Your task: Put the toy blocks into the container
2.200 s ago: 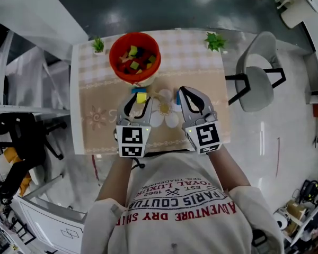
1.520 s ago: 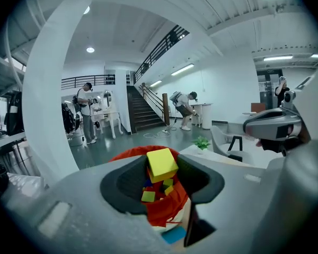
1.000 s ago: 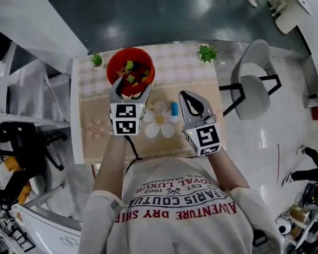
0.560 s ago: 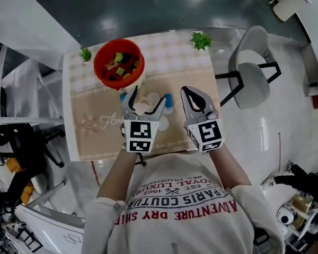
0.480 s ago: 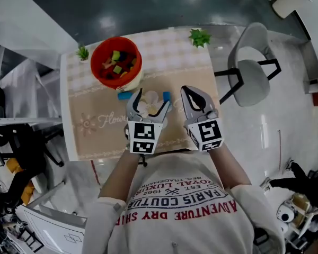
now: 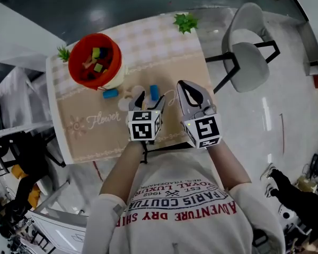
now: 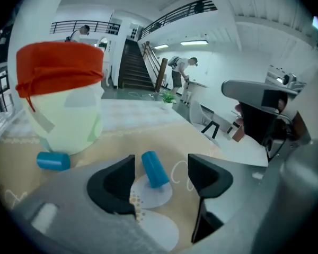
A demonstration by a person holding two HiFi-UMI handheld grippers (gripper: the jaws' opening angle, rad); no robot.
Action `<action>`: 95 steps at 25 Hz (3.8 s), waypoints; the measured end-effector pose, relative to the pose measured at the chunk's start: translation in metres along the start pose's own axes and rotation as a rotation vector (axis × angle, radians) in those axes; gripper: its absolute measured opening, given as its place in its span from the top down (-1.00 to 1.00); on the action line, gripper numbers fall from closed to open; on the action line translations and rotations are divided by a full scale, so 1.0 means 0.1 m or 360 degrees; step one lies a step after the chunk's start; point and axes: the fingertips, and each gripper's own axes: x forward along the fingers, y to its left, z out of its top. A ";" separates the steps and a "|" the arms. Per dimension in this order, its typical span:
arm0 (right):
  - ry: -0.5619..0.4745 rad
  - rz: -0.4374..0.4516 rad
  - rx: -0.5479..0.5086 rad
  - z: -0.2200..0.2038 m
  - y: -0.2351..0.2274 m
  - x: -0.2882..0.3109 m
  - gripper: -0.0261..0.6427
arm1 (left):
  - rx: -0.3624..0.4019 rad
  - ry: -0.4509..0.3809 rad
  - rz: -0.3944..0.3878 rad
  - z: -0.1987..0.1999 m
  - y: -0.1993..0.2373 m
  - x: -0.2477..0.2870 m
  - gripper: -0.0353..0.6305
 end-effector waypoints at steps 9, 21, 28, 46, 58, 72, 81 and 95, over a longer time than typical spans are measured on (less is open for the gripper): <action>0.0078 -0.0010 0.0059 -0.20 -0.20 0.02 0.92 | -0.0183 0.0188 0.0076 -0.21 0.15 0.39 0.10; 0.0107 0.0000 0.0078 -0.30 -0.25 0.06 0.92 | -0.0124 0.0189 0.0091 -0.22 0.07 0.44 0.45; 0.0098 0.0017 0.0032 -0.19 -0.19 0.05 0.92 | -0.0061 0.0072 0.0015 0.04 0.02 0.23 0.46; -0.0101 0.0116 -0.0089 0.70 0.58 0.35 0.92 | 0.0267 -0.0520 0.0165 1.27 0.67 -1.19 0.46; -0.0134 0.0137 -0.0143 1.01 1.03 0.69 0.92 | 0.0385 -0.0602 0.0320 1.71 1.56 -1.54 0.45; -0.0048 0.0087 -0.0110 0.85 1.07 0.80 0.92 | 0.0392 -0.0437 0.0341 1.55 1.81 -1.23 0.42; -0.0020 0.0118 -0.0119 0.77 1.15 0.77 0.92 | 0.0171 -0.0567 0.0338 1.35 1.86 -1.46 0.06; 0.0132 0.0190 -0.0070 0.30 1.18 0.79 0.92 | -0.0092 -0.0291 0.0339 0.25 1.75 -1.05 -0.15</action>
